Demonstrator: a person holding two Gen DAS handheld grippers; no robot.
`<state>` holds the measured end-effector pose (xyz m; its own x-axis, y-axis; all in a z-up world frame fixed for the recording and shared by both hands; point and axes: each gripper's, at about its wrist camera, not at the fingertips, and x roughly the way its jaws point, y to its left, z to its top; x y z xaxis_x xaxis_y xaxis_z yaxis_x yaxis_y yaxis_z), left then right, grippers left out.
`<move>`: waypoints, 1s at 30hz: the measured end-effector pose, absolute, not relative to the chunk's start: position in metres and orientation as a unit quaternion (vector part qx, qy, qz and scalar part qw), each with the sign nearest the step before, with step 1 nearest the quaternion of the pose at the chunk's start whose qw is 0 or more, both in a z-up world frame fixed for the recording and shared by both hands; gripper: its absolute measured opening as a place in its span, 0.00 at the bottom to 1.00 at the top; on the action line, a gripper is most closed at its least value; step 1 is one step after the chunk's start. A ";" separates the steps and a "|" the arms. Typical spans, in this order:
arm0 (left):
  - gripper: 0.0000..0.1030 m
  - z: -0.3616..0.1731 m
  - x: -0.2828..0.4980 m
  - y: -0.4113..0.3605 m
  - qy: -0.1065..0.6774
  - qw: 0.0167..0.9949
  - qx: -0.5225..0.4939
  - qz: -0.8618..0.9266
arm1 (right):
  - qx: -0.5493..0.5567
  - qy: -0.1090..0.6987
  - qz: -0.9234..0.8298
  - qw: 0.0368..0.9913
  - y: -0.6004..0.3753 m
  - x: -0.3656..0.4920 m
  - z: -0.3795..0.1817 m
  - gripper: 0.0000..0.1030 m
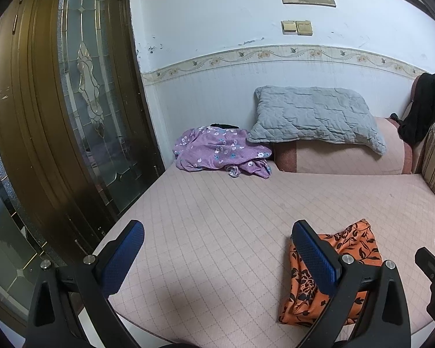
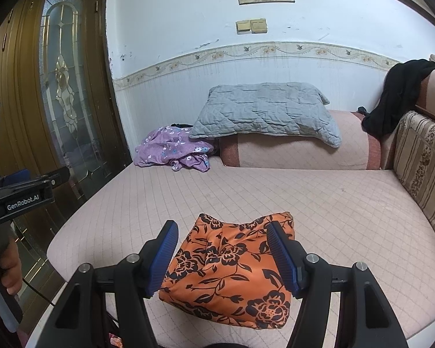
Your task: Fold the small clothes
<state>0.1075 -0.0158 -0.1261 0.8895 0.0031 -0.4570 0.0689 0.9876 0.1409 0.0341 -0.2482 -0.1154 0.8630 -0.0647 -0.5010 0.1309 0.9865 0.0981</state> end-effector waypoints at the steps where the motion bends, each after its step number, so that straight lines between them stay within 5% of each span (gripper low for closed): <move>1: 0.99 -0.126 0.108 -0.016 0.235 0.969 0.077 -0.018 | 0.064 0.257 -0.050 0.963 -0.248 0.035 -0.115 0.65; 30: 0.99 -0.142 0.127 -0.036 0.256 0.961 0.096 -0.040 | 0.070 0.277 -0.043 0.957 -0.253 0.060 -0.133 0.65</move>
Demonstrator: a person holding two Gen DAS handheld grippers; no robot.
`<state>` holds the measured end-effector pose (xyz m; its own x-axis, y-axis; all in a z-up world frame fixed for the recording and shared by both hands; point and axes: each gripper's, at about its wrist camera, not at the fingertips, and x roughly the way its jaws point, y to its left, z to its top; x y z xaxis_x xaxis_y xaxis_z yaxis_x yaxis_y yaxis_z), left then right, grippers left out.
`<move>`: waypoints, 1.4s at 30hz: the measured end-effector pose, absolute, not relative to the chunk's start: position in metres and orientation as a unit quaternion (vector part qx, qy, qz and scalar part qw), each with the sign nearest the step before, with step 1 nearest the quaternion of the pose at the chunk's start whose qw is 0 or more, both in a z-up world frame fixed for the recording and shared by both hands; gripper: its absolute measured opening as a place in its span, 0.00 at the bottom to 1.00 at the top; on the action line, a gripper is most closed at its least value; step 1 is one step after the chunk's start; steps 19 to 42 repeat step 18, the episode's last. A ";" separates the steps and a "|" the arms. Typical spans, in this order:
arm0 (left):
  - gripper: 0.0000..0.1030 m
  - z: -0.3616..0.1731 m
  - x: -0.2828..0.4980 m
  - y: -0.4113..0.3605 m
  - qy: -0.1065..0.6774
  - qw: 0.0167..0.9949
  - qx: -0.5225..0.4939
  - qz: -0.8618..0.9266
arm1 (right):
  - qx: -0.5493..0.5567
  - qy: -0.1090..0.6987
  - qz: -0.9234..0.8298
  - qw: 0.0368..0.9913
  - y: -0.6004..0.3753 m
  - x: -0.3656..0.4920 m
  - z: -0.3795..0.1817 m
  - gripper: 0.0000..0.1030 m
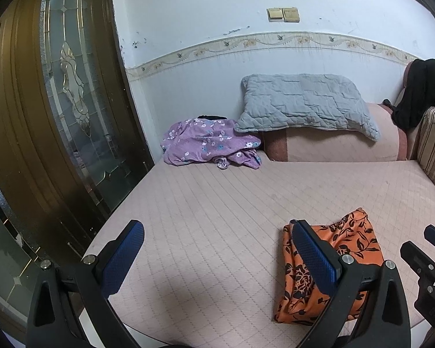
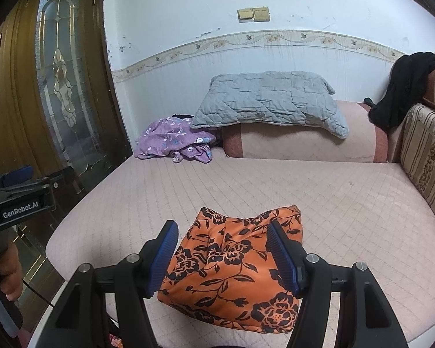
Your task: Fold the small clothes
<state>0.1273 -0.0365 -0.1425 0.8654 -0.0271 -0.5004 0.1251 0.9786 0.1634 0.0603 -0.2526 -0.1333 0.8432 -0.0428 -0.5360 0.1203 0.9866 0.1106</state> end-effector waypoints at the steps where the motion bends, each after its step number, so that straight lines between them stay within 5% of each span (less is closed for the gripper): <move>1: 0.99 -0.143 0.128 -0.037 0.257 0.961 0.096 -0.039 | 0.070 0.277 -0.043 0.957 -0.253 0.061 -0.134 0.65; 42: 0.99 -0.161 0.153 -0.063 0.279 0.952 0.105 -0.062 | 0.085 0.286 -0.036 0.954 -0.269 0.085 -0.150 0.65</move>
